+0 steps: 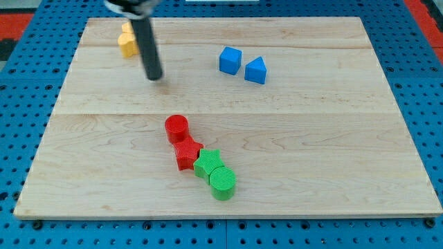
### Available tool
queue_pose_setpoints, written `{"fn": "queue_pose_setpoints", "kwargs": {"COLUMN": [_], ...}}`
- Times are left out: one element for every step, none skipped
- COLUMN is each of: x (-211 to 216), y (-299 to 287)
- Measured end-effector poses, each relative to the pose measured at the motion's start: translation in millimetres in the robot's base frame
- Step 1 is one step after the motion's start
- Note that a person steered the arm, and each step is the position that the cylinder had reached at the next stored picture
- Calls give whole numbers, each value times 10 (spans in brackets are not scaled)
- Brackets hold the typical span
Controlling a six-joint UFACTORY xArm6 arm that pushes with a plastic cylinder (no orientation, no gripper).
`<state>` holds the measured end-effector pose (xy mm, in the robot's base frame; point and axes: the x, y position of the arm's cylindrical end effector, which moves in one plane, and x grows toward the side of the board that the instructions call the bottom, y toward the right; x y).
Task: Move the red circle towards the bottom left
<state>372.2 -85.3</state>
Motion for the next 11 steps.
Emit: {"fn": "queue_pose_setpoints", "kwargs": {"x": [338, 991, 1369, 1134, 981, 1211, 957, 295, 18, 494, 651], "y": [1034, 1313, 345, 242, 65, -694, -697, -286, -558, -954, -910]}}
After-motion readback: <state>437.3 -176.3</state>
